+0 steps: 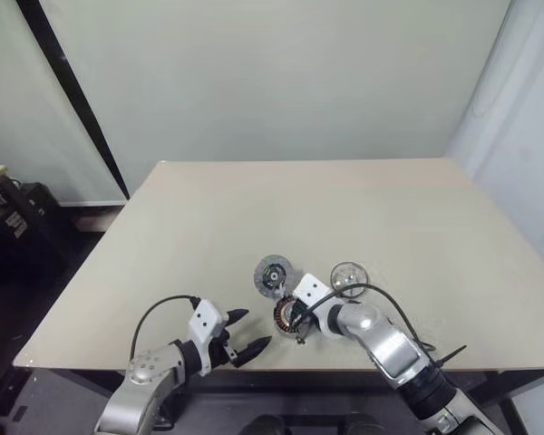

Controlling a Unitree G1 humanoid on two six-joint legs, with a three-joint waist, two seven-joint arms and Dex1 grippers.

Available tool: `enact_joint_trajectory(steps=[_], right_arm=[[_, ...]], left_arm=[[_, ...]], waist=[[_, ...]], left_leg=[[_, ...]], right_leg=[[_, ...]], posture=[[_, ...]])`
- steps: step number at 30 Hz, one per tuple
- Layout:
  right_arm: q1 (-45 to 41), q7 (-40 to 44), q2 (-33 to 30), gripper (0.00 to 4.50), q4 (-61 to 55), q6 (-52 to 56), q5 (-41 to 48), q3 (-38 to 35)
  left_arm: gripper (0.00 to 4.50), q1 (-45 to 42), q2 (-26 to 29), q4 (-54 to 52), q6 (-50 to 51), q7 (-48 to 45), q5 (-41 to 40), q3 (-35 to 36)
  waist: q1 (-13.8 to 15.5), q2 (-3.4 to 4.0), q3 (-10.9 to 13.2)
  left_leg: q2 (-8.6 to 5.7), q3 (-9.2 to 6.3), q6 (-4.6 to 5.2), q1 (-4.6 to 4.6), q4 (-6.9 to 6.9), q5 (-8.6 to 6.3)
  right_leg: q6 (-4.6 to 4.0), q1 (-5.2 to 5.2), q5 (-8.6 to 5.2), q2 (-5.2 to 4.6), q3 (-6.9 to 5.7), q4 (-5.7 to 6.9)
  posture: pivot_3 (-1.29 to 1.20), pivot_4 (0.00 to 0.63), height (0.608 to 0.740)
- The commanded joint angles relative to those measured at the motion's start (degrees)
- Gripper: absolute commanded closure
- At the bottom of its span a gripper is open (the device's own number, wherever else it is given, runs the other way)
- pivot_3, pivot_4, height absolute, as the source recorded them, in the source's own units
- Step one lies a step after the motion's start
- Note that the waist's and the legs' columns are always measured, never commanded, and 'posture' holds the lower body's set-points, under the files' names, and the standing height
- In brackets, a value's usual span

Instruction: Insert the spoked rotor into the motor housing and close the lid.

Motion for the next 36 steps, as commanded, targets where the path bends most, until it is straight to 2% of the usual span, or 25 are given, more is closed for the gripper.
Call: enact_joint_trajectory(steps=[1, 6, 14, 17, 25, 28, 36], right_arm=[[-0.7, 1.15, -0.42, 4.47, -1.99, 0.22, 0.59, -0.31], [0.5, 1.35, -1.42, 4.47, 0.79, -1.34, -0.57, 1.24], [1.16, 2.74, 0.03, 4.47, -1.74, -4.91, 4.56, -4.31], [1.11, 3.68, 0.24, 3.9, -5.13, -3.66, 7.75, -7.42], [-0.62, -2.46, 0.39, 1.08, -8.55, 1.91, 12.54, -21.17], [-1.28, -7.77, 1.47, 0.02, -6.32, 4.75, 13.75, -28.14], [-2.1, -15.22, 5.08, 0.02, -0.25, 7.2, 17.46, -38.06]], left_arm=[[0.0, -0.29, 0.14, -1.78, -1.01, 0.11, -0.04, 0.58], [0.0, -0.37, 0.1, -1.77, -1.13, 0.36, -0.09, 0.75], [0.0, -0.51, 0.48, -1.75, -1.13, 0.18, -0.12, 1.05], [0.0, -0.82, 0.55, -1.75, -1.03, 0.11, -0.21, 1.17], [0.0, -1.77, 0.5, -1.66, -0.88, -0.18, -0.71, 1.45], [0.0, -2.03, 0.39, -1.45, -1.05, -0.31, -0.63, 1.32], [0.0, -2.52, 0.02, -1.93, -0.69, -0.83, -1.05, 0.75]], waist=[[0.0, 0.0, 0.0], [0.01, 0.0, 0.0], [0.0, 0.0, 0.0], [0.0, 0.0, 0.0], [0.07, 0.0, 0.0], [0.05, 0.01, 0.0], [-0.05, 0.03, 0.0]], left_leg=[[0.0, 0.0, 0.0, 0.0, 0.0, 0.0], [0.0, -0.01, 0.0, 0.0, 0.0, 0.0], [0.0, 0.01, 0.0, 0.0, 0.0, 0.0], [0.0, -0.01, 0.0, -0.01, -0.01, 0.0], [-0.02, -0.02, 0.0, -0.04, 0.0, 0.0], [-0.02, 0.0, 0.0, -0.05, 0.0, 0.0], [0.02, 0.02, 0.06, -0.05, -0.1, 0.03]], right_leg=[[0.0, 0.0, 0.0, 0.0, 0.0, 0.0], [0.0, 0.0, 0.0, -0.01, -0.01, 0.0], [0.0, 0.0, 0.0, -0.01, 0.0, 0.0], [0.0, 0.0, 0.0, 0.0, -0.01, 0.0], [0.0, 0.0, 0.0, -0.01, 0.0, -0.01], [0.0, -0.01, 0.0, -0.01, 0.01, -0.01], [-0.09, -0.09, 0.06, 0.0, 0.01, 0.0]], posture=[[0.0, 0.0, 0.74], [0.0, 0.0, 0.74], [0.0, 0.0, 0.74], [0.0, 0.0, 0.74], [0.0, 0.0, 0.74], [0.0, 0.0, 0.74], [0.0, 0.0, 0.74]])
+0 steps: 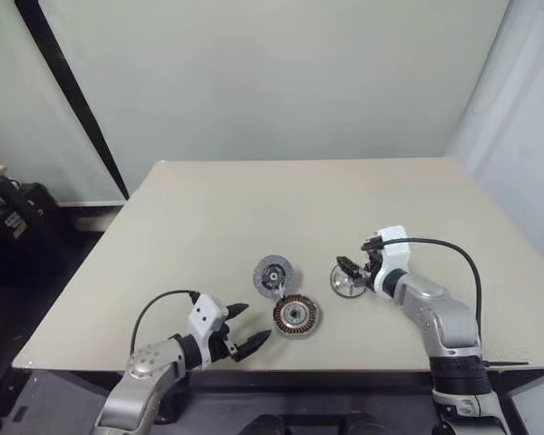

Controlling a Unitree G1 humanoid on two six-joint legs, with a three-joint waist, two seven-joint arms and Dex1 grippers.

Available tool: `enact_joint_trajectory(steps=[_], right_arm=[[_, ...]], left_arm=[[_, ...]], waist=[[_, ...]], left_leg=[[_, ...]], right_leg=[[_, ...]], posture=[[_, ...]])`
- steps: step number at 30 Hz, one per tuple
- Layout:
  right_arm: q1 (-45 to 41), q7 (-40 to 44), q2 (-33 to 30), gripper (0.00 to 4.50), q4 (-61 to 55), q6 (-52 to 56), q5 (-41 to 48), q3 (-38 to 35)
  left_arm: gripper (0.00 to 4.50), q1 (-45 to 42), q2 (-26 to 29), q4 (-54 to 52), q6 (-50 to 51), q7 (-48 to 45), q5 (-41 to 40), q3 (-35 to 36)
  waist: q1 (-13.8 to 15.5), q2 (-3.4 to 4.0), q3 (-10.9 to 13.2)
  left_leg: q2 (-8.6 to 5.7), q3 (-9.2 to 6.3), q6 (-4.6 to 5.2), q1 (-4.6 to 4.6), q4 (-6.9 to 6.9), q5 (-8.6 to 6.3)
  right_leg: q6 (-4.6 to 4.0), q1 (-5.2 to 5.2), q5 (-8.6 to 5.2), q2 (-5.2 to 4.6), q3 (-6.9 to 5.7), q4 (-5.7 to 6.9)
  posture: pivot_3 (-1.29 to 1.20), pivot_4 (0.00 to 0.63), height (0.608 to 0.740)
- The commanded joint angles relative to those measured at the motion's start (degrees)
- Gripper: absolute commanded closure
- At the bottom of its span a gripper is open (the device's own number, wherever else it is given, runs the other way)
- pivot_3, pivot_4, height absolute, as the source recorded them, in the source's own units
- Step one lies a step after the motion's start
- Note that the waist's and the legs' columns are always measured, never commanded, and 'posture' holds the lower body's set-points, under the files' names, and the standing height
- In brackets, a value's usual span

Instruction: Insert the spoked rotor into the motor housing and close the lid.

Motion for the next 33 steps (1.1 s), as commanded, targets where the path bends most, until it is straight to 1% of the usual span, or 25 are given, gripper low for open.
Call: enact_joint_trajectory(steps=[1, 9, 18, 26, 29, 30, 33], right_arm=[[-1.71, -2.65, 1.61, 0.02, 2.02, 0.55, 2.94, -4.06], [-4.82, -6.16, 3.92, 0.02, 11.74, 1.76, 9.15, -13.02], [-7.12, -6.85, 4.96, 0.02, 19.42, 2.85, 13.48, -16.31], [-6.75, -7.08, 7.49, 0.02, 19.45, 7.9, 19.58, -18.65], [-6.78, -7.86, 7.95, 0.63, 19.39, 8.61, 21.04, -19.54], [-6.78, -8.11, 7.99, 0.92, 19.37, 8.65, 21.27, -19.66], [-6.82, -9.15, 8.31, 2.03, 19.39, 8.52, 22.02, -20.3]], left_arm=[[0.0, -0.73, 0.09, -1.9, -0.61, -0.69, -0.82, 0.34], [0.0, -0.84, 0.31, -1.96, -0.22, -1.24, -1.09, 0.61], [0.0, -0.99, 0.53, -2.06, -0.18, -1.13, -1.06, 0.68], [0.0, -0.67, 0.48, -2.28, -0.3, -0.91, -0.86, 0.54], [0.0, -0.59, 0.54, -2.1, -0.42, -0.98, -0.76, 0.51], [0.0, -0.61, 0.58, -1.96, -0.49, -1.04, -0.74, 0.53], [0.0, -0.78, 0.56, -1.66, -0.61, -1.12, -0.66, 0.49]], waist=[[0.0, 0.02, 0.0], [-0.04, 0.08, -0.01], [-0.07, 0.13, -0.03], [-0.77, 0.16, -0.06], [-0.88, 0.18, -0.06], [-0.88, 0.2, -0.07], [-0.86, 0.23, -0.08]], left_leg=[[0.0, -0.01, 0.05, 0.0, -0.01, 0.03], [0.02, 0.05, 0.07, 0.04, 0.0, 0.05], [0.02, 0.03, 0.09, 0.05, -0.02, 0.05], [0.05, 0.04, 0.09, 0.09, -0.02, 0.05], [0.06, 0.04, 0.08, 0.09, -0.02, 0.05], [0.06, 0.04, 0.09, 0.09, -0.02, 0.05], [0.04, 0.03, 0.09, 0.07, -0.02, 0.05]], right_leg=[[-0.01, -0.01, 0.01, 0.0, 0.0, 0.0], [-0.09, 0.01, 0.06, 0.01, 0.01, 0.0], [-0.13, 0.01, 0.08, 0.02, 0.0, 0.0], [-0.15, 0.04, 0.09, 0.04, 0.0, 0.0], [-0.15, 0.03, 0.09, 0.04, 0.0, 0.0], [-0.15, 0.03, 0.09, 0.04, 0.0, 0.0], [-0.15, 0.02, 0.09, 0.04, 0.0, 0.0]], posture=[[0.0, 0.0, 0.74], [0.0, 0.0, 0.74], [0.0, 0.0, 0.74], [0.0, 0.0, 0.74], [0.0, 0.0, 0.74], [0.0, 0.0, 0.74], [0.0, 0.0, 0.74]])
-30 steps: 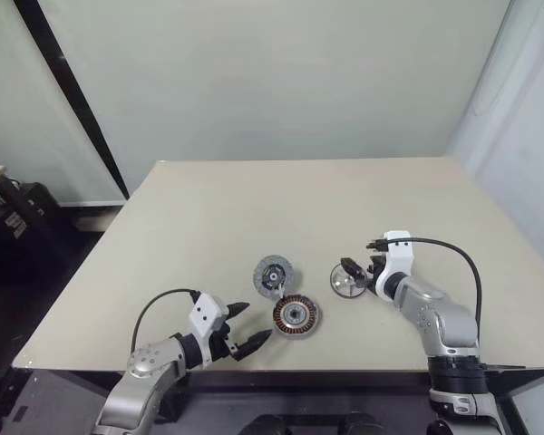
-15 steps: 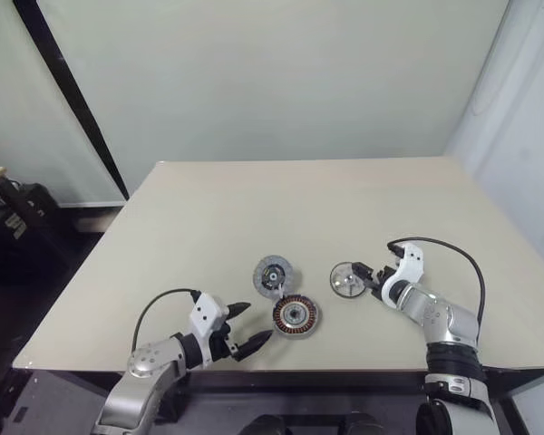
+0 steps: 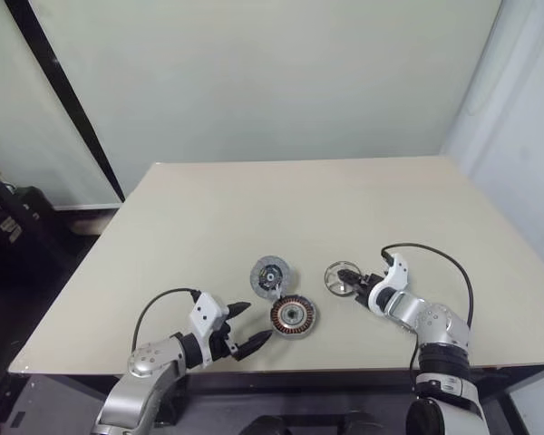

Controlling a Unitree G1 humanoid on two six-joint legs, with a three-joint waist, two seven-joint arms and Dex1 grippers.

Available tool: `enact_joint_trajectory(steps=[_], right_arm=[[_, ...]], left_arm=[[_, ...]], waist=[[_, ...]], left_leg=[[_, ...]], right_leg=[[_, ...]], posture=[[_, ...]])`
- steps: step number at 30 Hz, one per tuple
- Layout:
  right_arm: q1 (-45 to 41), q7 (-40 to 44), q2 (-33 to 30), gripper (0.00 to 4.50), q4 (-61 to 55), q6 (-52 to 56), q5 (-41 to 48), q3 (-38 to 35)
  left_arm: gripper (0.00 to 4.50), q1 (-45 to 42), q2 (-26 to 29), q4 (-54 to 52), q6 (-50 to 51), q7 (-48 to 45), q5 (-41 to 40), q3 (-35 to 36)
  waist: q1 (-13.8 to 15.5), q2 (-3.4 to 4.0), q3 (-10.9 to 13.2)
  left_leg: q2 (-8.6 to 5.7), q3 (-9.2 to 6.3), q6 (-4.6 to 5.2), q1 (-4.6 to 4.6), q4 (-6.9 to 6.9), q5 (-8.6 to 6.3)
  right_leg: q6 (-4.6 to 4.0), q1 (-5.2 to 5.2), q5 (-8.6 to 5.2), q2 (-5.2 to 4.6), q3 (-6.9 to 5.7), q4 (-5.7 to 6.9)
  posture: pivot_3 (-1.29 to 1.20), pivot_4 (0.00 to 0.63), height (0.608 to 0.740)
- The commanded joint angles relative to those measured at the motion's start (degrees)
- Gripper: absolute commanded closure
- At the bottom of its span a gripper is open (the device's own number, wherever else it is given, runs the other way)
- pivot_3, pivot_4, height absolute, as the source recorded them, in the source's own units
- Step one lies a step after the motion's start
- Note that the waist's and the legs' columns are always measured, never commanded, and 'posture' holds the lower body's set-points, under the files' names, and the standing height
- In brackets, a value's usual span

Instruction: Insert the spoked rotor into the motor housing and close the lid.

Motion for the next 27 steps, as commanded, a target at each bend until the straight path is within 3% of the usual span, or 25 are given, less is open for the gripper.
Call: enact_joint_trajectory(steps=[1, 6, 14, 27], right_arm=[[-1.25, -1.07, 0.13, 2.42, -1.13, -0.37, 2.16, -0.76], [-1.18, -1.88, -0.22, 4.05, -1.21, -0.79, 2.99, -0.5], [-1.25, -2.07, 0.39, 4.07, -8.2, 3.59, 8.07, -0.55], [5.3, -7.45, 9.16, 4.07, -26.19, 22.58, 20.36, 4.21]], left_arm=[[0.0, -0.57, 0.42, -1.53, -0.83, -0.24, -0.04, 0.41], [0.0, -0.86, 0.25, -1.05, -1.17, -0.31, 0.1, 0.28], [0.0, -0.73, 0.24, -0.64, -1.6, -0.24, 0.02, 0.72], [0.0, 0.4, 0.61, -1.21, -1.39, 0.48, -0.19, 1.86]], waist=[[0.0, 0.0, 0.0], [-0.01, 0.18, -0.14], [0.08, 0.22, -0.15], [0.06, 0.26, -0.15]], left_leg=[[-0.01, 0.0, 0.0, 0.0, 0.0, 0.0], [0.0, 0.01, 0.0, 0.06, 0.0, 0.0], [-0.01, 0.01, 0.0, 0.02, 0.03, 0.0], [0.01, -0.01, -0.01, -0.21, -0.1, -0.03]], right_leg=[[0.0, -0.01, 0.0, 0.0, 0.0, 0.0], [0.0, 0.07, 0.0, 0.0, 0.0, 0.0], [0.01, 0.04, -0.01, -0.01, 0.0, 0.0], [0.02, -0.26, 0.01, -0.03, 0.01, -0.02]], posture=[[0.0, 0.0, 0.74], [0.0, 0.0, 0.74], [0.0, 0.0, 0.74], [0.0, 0.0, 0.74]])
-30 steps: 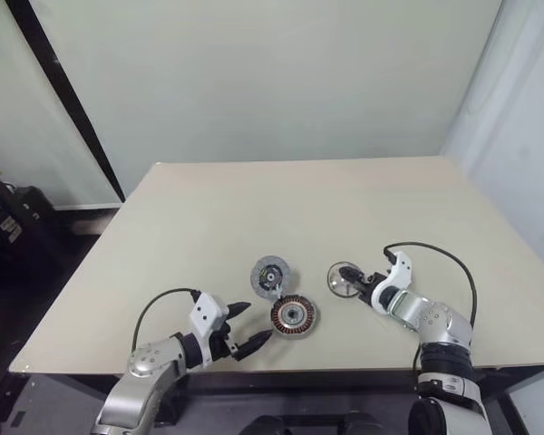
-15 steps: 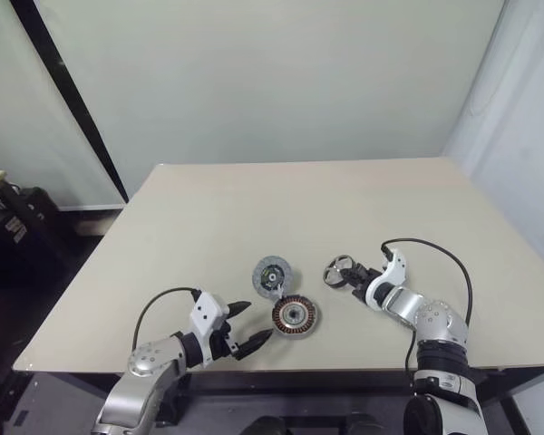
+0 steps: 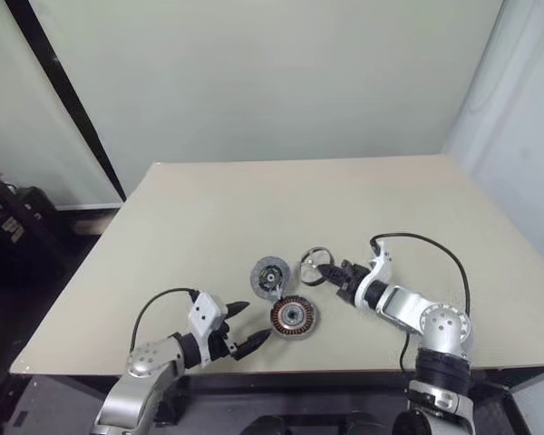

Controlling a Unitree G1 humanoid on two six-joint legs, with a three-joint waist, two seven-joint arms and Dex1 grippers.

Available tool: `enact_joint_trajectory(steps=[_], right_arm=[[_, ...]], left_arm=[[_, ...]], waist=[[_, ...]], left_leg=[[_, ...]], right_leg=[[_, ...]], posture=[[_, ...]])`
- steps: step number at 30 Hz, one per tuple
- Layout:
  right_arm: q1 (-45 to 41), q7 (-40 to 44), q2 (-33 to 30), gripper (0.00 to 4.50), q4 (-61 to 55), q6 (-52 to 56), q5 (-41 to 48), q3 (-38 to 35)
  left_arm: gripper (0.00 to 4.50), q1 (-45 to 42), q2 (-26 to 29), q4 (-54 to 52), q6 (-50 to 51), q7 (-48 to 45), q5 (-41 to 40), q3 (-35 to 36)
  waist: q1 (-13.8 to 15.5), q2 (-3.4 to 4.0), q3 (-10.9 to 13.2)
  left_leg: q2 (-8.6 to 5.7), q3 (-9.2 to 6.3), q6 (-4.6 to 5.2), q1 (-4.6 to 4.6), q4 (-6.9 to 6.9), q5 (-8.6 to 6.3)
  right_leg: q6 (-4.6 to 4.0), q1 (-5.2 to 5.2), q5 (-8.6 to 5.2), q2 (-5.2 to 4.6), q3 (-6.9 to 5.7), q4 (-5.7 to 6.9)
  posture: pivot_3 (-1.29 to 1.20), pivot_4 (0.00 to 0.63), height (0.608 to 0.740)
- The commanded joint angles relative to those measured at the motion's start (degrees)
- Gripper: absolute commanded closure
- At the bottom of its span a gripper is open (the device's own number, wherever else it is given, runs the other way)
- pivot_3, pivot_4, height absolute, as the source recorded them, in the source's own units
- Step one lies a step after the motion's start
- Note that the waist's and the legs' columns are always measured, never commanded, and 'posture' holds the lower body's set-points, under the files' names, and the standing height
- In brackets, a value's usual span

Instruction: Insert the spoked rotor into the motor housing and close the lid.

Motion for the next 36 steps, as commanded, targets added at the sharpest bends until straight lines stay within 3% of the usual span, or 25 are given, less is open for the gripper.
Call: enact_joint_trajectory(steps=[1, 12, 36], right_arm=[[1.26, -0.77, 2.71, 4.07, -4.51, 2.6, 3.28, 1.93], [7.31, -0.42, 4.95, 4.07, -5.12, 3.95, 2.8, 8.94], [9.52, -0.92, 3.18, 4.07, -1.6, -1.99, 1.71, 17.67]], left_arm=[[0.0, 0.11, 0.55, -1.44, -0.94, 0.22, -0.3, 1.47], [0.0, 0.73, 1.11, -2.05, -0.56, 0.6, -0.71, 1.9], [0.0, 1.13, 1.08, -2.79, -0.16, 1.0, -0.73, 1.52]], waist=[[0.03, 0.0, 0.0], [-0.04, 0.0, 0.0], [-0.04, -0.01, -0.01]], left_leg=[[-0.01, 0.0, 0.0, 0.01, 0.03, 0.0], [0.05, 0.02, -0.01, 0.03, 0.04, 0.0], [0.09, 0.05, -0.1, 0.04, 0.05, -0.06]], right_leg=[[0.0, 0.0, 0.0, 0.0, 0.0, 0.0], [0.0, 0.0, 0.0, 0.01, -0.03, 0.01], [0.01, -0.05, 0.0, 0.02, -0.05, 0.0]], posture=[[0.0, 0.0, 0.74], [0.0, 0.0, 0.74], [0.0, 0.0, 0.74]])
